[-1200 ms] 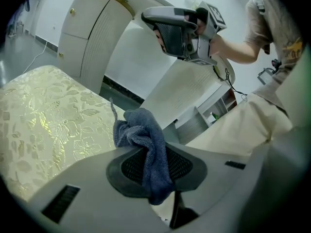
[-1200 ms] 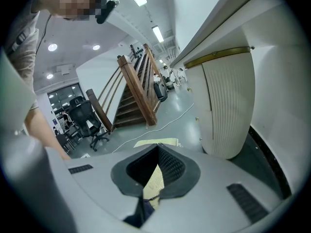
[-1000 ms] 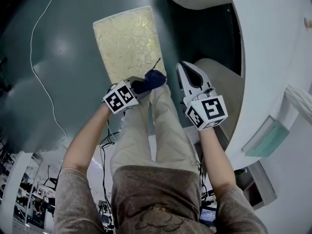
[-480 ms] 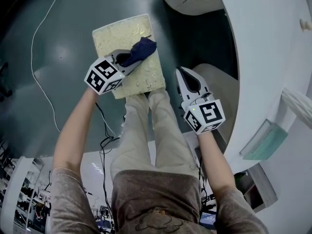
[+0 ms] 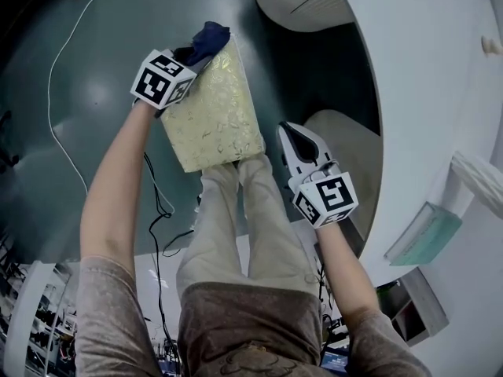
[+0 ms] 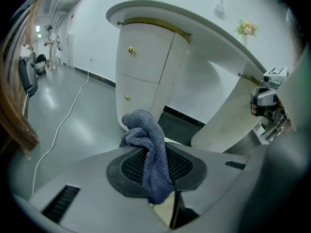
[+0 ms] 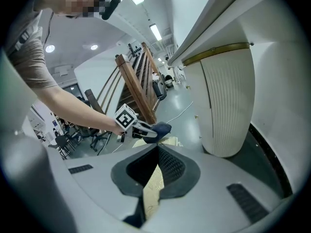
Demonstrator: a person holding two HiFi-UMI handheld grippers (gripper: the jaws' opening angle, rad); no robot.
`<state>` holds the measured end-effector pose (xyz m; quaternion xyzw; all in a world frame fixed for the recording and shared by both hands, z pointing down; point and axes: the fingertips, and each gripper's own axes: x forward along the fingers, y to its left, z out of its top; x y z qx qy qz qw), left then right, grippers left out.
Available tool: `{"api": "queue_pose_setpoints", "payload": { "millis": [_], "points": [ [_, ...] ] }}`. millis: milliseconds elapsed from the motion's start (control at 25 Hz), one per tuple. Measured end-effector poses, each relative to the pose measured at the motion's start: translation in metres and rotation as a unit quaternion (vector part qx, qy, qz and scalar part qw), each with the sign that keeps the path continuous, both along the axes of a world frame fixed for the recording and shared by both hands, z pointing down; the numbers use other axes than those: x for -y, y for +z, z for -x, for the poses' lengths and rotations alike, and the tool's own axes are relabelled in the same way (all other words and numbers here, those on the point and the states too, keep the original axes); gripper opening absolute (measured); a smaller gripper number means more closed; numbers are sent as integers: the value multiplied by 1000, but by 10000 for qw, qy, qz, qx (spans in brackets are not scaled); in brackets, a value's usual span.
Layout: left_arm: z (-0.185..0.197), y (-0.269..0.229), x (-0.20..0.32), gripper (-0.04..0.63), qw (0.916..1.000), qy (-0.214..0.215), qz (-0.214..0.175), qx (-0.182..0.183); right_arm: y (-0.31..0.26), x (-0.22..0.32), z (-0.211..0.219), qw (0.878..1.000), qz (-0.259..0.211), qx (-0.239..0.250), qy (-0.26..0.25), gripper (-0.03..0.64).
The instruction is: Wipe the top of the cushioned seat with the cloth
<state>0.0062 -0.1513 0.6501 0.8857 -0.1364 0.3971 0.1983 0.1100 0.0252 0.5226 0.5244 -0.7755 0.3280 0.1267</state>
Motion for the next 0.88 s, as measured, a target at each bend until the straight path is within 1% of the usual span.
{"api": "queue_pose_setpoints", "payload": {
  "millis": [80,200,360,480,680,880],
  "points": [
    [-1,8,11,86,9998,11,-47,175,1,0,-1,10000,19,0,11,5],
    [-8,17,21,86,9994,28,-41,342,2,2,-7,10000,38,-15,76,5],
    [-16,30,23,86,9965,364,-130,743,3,7,-8,9999,15,6,112,5],
    [-22,36,18,86,9940,537,-140,942,5,8,-9,9999,53,1,152,5],
    [-27,39,14,86,9936,617,-99,941,7,8,-8,9998,86,17,194,5],
    [-41,35,2,86,9933,835,-24,802,8,8,-8,9997,98,34,212,5]
  ]
}}
